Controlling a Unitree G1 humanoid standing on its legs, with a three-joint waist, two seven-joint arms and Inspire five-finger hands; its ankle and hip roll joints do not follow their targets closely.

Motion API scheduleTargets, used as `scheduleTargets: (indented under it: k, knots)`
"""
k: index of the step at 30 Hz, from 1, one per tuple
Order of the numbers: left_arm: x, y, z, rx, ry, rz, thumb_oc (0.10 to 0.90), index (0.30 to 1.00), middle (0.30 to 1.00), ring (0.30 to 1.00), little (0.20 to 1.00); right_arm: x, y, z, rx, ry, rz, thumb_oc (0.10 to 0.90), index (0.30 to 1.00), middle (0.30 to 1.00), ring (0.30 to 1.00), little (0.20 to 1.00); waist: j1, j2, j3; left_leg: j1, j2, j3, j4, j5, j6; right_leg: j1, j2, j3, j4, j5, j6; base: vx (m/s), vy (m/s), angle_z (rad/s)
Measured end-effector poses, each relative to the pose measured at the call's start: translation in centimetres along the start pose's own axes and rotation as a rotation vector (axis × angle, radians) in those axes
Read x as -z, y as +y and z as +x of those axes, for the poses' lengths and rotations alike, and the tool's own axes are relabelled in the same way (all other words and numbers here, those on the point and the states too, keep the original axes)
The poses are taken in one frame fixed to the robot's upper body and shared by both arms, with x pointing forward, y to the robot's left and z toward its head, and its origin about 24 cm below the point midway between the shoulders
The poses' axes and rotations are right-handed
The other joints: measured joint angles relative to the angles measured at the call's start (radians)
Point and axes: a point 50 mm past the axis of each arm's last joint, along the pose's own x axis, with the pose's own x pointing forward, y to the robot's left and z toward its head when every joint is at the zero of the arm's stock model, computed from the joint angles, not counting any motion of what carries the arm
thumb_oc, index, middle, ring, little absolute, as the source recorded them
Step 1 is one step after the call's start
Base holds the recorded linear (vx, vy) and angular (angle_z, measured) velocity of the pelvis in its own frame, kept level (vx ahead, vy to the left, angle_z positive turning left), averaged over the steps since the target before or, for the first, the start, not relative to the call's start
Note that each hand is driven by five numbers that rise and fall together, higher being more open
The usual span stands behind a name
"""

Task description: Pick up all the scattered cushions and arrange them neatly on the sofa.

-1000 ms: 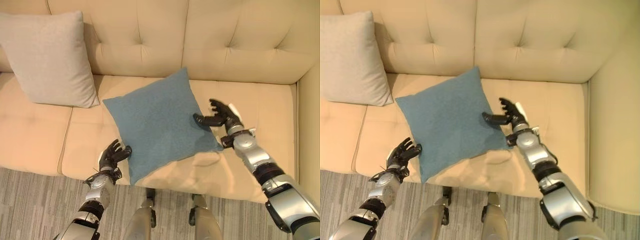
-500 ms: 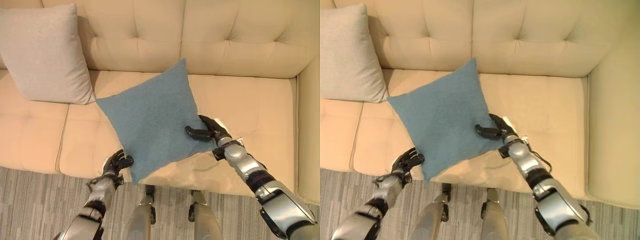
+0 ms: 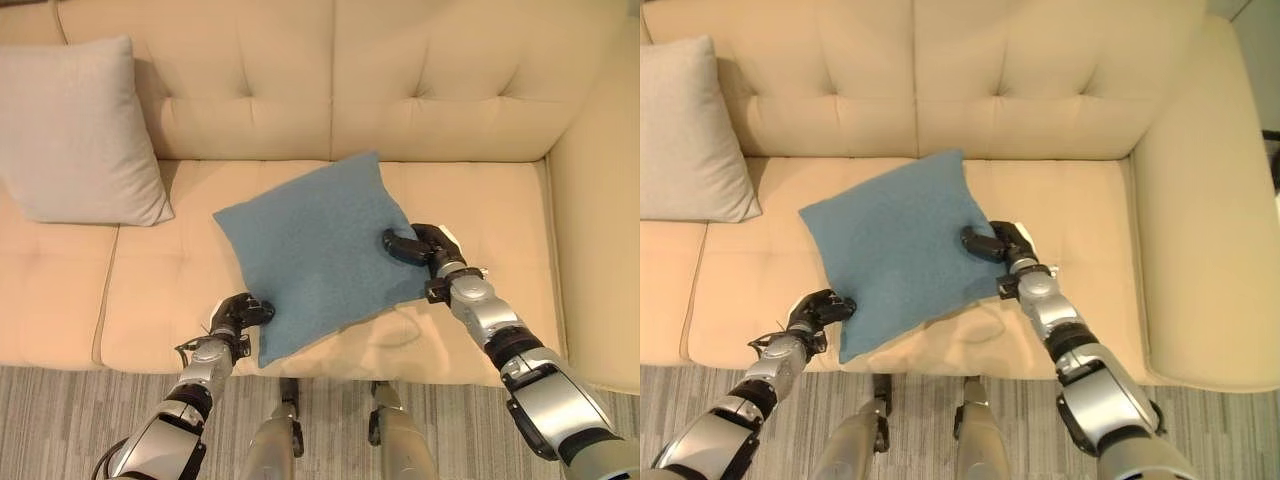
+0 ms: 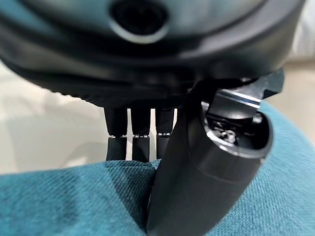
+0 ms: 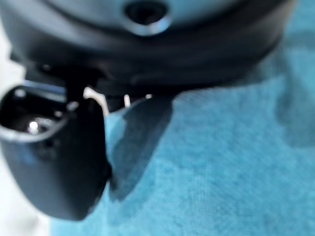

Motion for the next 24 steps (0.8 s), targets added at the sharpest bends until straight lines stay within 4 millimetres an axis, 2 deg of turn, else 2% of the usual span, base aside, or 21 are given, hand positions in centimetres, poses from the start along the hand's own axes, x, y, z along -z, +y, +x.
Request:
scheduleTargets:
  k: [1, 2, 3, 4, 5, 6, 7, 8, 10, 11, 13, 14, 15, 17, 18, 19, 20, 21, 22, 23, 24]
  knots:
    - [0.7, -0.5, -0.4, 0.029, 0.004, -0.014, 0.4, 0.3, 0.3, 0.3, 0.3, 1.3, 0.5, -0.6, 0.016, 0.013, 0.032, 0.4, 0.3, 0.3, 0.3, 0.3, -0.004, 0.0, 0.001, 0.027, 0.006, 0.009, -0.006, -0.004, -0.004, 0.021, 0.01, 0.007, 0.001, -0.004, 0.0, 0.14, -0.04, -0.43]
    - [1.4, -1.0, -0.7, 0.035, 0.026, -0.036, 0.4, 0.3, 0.3, 0.3, 0.3, 3.5, 1.7, -1.6, 0.032, 0.046, 0.093, 0.4, 0.3, 0.3, 0.3, 0.3, -0.022, -0.009, 0.0, 0.075, 0.015, 0.033, -0.018, -0.009, -0.012, 0.047, 0.027, 0.032, -0.003, -0.006, -0.001, 0.13, -0.087, -0.51]
    - [2.3, -1.1, -1.0, -0.014, 0.064, -0.051, 0.4, 0.3, 0.3, 0.3, 0.3, 5.8, 3.4, -3.9, 0.045, 0.034, 0.185, 0.4, 0.3, 0.3, 0.3, 0.3, -0.052, -0.008, -0.001, 0.134, 0.027, 0.056, -0.028, -0.023, -0.013, 0.083, 0.043, 0.054, 0.011, -0.028, 0.007, 0.1, -0.174, -0.64]
    - [2.6, -0.9, -1.1, -0.031, 0.072, -0.051, 0.4, 0.3, 0.3, 0.3, 0.3, 6.8, 4.3, -4.9, 0.02, 0.043, 0.188, 0.4, 0.3, 0.3, 0.3, 0.3, -0.057, -0.013, -0.003, 0.157, 0.037, 0.08, -0.028, -0.031, -0.016, 0.094, 0.048, 0.071, 0.019, -0.034, 0.004, 0.04, -0.252, -0.94]
    - [2.9, -0.6, -1.3, -0.057, 0.078, -0.047, 0.4, 0.3, 0.3, 0.3, 0.3, 8.8, 4.6, -6.5, -0.002, 0.09, 0.144, 0.4, 0.3, 0.3, 0.3, 0.3, -0.093, -0.019, -0.008, 0.193, 0.051, 0.119, -0.018, -0.051, -0.027, 0.106, 0.073, 0.105, 0.023, -0.043, 0.007, 0.03, -0.278, -0.86]
    - [2.8, -0.4, -1.4, -0.069, 0.07, -0.028, 0.4, 0.3, 0.3, 0.3, 0.3, 10.1, 3.9, -8.1, 0.031, 0.112, 0.143, 0.4, 0.3, 0.3, 0.3, 0.3, -0.118, -0.011, -0.007, 0.19, 0.075, 0.134, 0.028, -0.076, -0.035, 0.105, 0.094, 0.107, 0.067, -0.076, -0.001, 0.0, -0.236, -0.86]
    - [2.7, -0.2, -1.5, -0.07, 0.058, -0.021, 0.4, 0.3, 0.3, 0.3, 0.3, 12.4, 2.9, -9.9, 0.08, 0.181, 0.12, 0.4, 0.3, 0.3, 0.3, 0.3, -0.138, -0.018, -0.014, 0.196, 0.103, 0.135, 0.089, -0.094, -0.049, 0.11, 0.118, 0.105, 0.1, -0.1, -0.025, 0.0, -0.224, -0.42]
    - [2.0, -0.5, -1.5, -0.049, 0.032, -0.005, 0.4, 0.3, 0.3, 0.3, 0.3, 13.5, 2.4, -10.8, 0.1, 0.22, 0.109, 0.4, 0.3, 0.3, 0.3, 0.3, -0.15, -0.026, -0.015, 0.169, 0.121, 0.129, 0.177, -0.117, -0.061, 0.111, 0.132, 0.112, 0.132, -0.124, -0.04, 0.01, -0.123, -0.42]
    - [1.1, -2.1, -1.5, 0.015, -0.016, 0.029, 0.4, 0.3, 0.3, 0.3, 0.3, 14.6, 1.6, -11.8, 0.126, 0.267, 0.081, 0.4, 0.3, 0.3, 0.3, 0.3, -0.157, -0.034, -0.022, 0.149, 0.153, 0.115, 0.306, -0.122, -0.053, 0.116, 0.161, 0.14, 0.161, -0.137, -0.065, 0.06, 0.043, -0.67]
    - [0.7, -3.3, -1.4, 0.047, -0.031, 0.021, 0.4, 0.3, 0.3, 0.3, 0.3, 14.5, 1.0, -11.8, 0.157, 0.264, 0.069, 0.4, 0.3, 0.3, 0.3, 0.3, -0.148, -0.035, -0.023, 0.123, 0.116, 0.025, 0.357, -0.162, -0.039, 0.115, 0.169, 0.182, 0.167, -0.139, -0.082, 0.12, 0.095, -1.1]
    - [0.4, -4.9, -1.4, 0.088, -0.045, -0.004, 0.4, 0.3, 0.3, 0.3, 0.3, 14.1, -0.4, -11.7, 0.202, 0.248, 0.046, 0.4, 0.3, 0.3, 0.3, 0.3, -0.142, -0.025, -0.026, 0.09, 0.03, -0.07, 0.365, -0.207, -0.037, 0.116, 0.18, 0.226, 0.163, -0.132, -0.084, 0.14, 0.045, -0.87]
    - [0.3, -5.8, -1.4, 0.11, -0.052, -0.021, 0.4, 0.3, 0.3, 0.3, 0.3, 13.9, -1.2, -11.7, 0.227, 0.242, 0.035, 0.4, 0.3, 0.3, 0.3, 0.3, -0.137, -0.022, -0.028, 0.072, -0.051, -0.112, 0.323, -0.222, -0.016, 0.118, 0.165, 0.25, 0.158, -0.133, -0.08, 0.12, 0.047, -0.44]
    - [0.3, -6.4, -1.5, 0.125, -0.051, -0.028, 0.4, 0.3, 0.3, 0.3, 0.3, 14.0, -1.7, -11.8, 0.244, 0.244, 0.024, 0.4, 0.3, 0.3, 0.3, 0.3, -0.142, -0.015, -0.031, 0.05, -0.081, -0.112, 0.304, -0.226, -0.005, 0.124, 0.162, 0.26, 0.154, -0.132, -0.08, 0.14, 0.075, -0.27]
    - [0.5, -7.0, -1.6, 0.137, -0.045, -0.042, 0.4, 0.3, 0.3, 0.3, 0.3, 14.4, -1.9, -12.4, 0.263, 0.258, 0.026, 0.4, 0.3, 0.3, 0.3, 0.3, -0.156, 0.01, -0.045, 0.069, -0.078, -0.066, 0.228, -0.216, 0.036, 0.146, 0.177, 0.253, 0.126, -0.119, -0.07, 0.12, 0.101, 0.11]
    - [0.6, -6.9, -1.6, 0.132, -0.043, -0.041, 0.4, 0.3, 0.3, 0.3, 0.3, 14.4, -1.8, -12.3, 0.26, 0.257, 0.028, 0.4, 0.3, 0.3, 0.3, 0.3, -0.147, 0.014, -0.045, 0.108, -0.089, -0.093, 0.172, -0.215, 0.039, 0.145, 0.189, 0.27, 0.13, -0.11, -0.073, 0.03, 0.102, -0.32]
    - [1.0, -6.5, -1.6, 0.118, -0.031, -0.042, 0.4, 0.3, 0.3, 0.3, 0.3, 14.4, -1.3, -12.3, 0.258, 0.256, 0.037, 0.4, 0.3, 0.3, 0.3, 0.3, -0.131, 0.019, -0.046, 0.134, -0.104, -0.121, 0.133, -0.178, 0.074, 0.148, 0.201, 0.284, 0.127, -0.097, -0.062, 0.0, 0.061, -0.67]
    - [1.5, -6.0, -1.8, 0.103, -0.017, -0.039, 0.4, 0.3, 0.3, 0.3, 0.3, 14.8, -0.6, -12.5, 0.247, 0.266, 0.054, 0.4, 0.3, 0.3, 0.3, 0.3, -0.131, 0.019, -0.046, 0.149, -0.112, -0.126, 0.13, -0.15, 0.088, 0.151, 0.214, 0.29, 0.126, -0.091, -0.04, 0.04, 0.054, -0.85]
    - [2.1, -5.3, -2.0, 0.079, -0.001, -0.047, 0.4, 0.3, 0.3, 0.3, 0.3, 14.7, 0.0, -12.3, 0.237, 0.262, 0.062, 0.4, 0.3, 0.3, 0.3, 0.3, -0.118, 0.04, -0.044, 0.164, -0.07, -0.081, 0.11, -0.101, 0.098, 0.131, 0.191, 0.186, 0.151, -0.164, -0.01, 0.05, -0.02, -0.84]
    - [2.4, -4.9, -2.1, 0.068, 0.007, -0.049, 0.4, 0.3, 0.3, 0.3, 0.3, 14.8, 0.2, -12.3, 0.23, 0.265, 0.062, 0.4, 0.3, 0.3, 0.3, 0.3, -0.102, 0.047, -0.048, 0.168, -0.052, -0.051, 0.106, -0.092, 0.102, 0.11, 0.166, 0.132, 0.18, -0.197, 0.011, 0.05, -0.019, -0.86]
    - [3.0, -4.4, -2.3, 0.05, 0.023, -0.052, 0.4, 0.3, 0.3, 0.3, 0.3, 15.0, 0.6, -12.5, 0.215, 0.275, 0.055, 0.4, 0.3, 0.3, 0.3, 0.3, -0.095, 0.053, -0.047, 0.177, -0.043, -0.023, 0.1, -0.089, 0.102, 0.082, 0.087, -0.083, 0.281, -0.244, -0.049, 0.06, -0.042, -0.59]
    - [3.6, -4.2, -2.6, 0.043, 0.038, -0.054, 0.4, 0.3, 0.3, 0.3, 0.3, 15.4, 0.7, -12.8, 0.21, 0.288, 0.05, 0.4, 0.3, 0.3, 0.3, 0.3, -0.094, 0.059, -0.051, 0.179, -0.038, -0.021, 0.099, -0.092, 0.099, 0.084, 0.043, -0.113, 0.35, -0.263, -0.033, 0.04, -0.076, -0.32]
